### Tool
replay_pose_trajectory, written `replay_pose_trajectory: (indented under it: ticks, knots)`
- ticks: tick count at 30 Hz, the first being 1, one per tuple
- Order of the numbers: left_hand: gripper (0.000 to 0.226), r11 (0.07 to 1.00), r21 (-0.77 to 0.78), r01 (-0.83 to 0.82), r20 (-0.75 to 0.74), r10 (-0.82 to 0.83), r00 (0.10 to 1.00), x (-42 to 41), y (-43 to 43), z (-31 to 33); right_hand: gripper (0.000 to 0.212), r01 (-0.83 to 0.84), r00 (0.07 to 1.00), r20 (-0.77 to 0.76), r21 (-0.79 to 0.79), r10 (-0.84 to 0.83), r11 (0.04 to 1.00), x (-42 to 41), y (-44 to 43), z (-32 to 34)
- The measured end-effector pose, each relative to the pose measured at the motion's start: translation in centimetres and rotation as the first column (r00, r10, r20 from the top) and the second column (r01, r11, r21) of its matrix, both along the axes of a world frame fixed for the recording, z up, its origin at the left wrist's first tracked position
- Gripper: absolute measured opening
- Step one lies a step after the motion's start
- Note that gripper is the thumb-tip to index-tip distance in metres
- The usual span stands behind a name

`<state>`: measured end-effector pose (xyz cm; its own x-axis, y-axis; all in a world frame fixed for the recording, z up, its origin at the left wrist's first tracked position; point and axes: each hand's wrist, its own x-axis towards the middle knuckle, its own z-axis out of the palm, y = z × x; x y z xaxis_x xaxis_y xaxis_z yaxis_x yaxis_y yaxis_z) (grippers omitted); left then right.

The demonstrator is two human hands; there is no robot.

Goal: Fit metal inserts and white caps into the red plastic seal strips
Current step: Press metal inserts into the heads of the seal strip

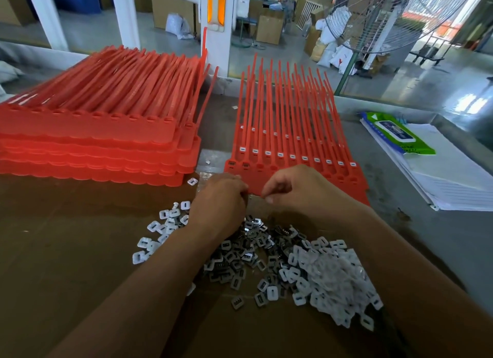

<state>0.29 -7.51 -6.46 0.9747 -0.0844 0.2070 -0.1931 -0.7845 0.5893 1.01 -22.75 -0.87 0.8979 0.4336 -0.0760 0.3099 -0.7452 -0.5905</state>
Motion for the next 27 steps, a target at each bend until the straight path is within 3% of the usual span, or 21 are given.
replay_pose_trajectory:
  ticks: [7, 13, 27]
  knots:
    - [0.033, 1.000, 0.027, 0.002, -0.008, -0.002, 1.000, 0.0, 0.1, 0.1, 0.020, -0.157, 0.984, 0.062, -0.129, 0.166, 0.979, -1.3, 0.9, -0.6]
    - [0.032, 1.000, 0.018, -0.001, 0.008, 0.001, 1.000, -0.1, 0.0, 0.0, 0.016, -0.052, 0.990, 0.113, -0.241, 0.081, 0.969, -1.3, 1.3, -1.5]
    - [0.032, 1.000, 0.015, 0.011, 0.031, -0.012, 0.999, -0.1, 0.1, -0.1, 0.009, -0.120, 0.990, 0.038, -0.266, 0.135, 0.956, -1.8, 1.3, -1.1]
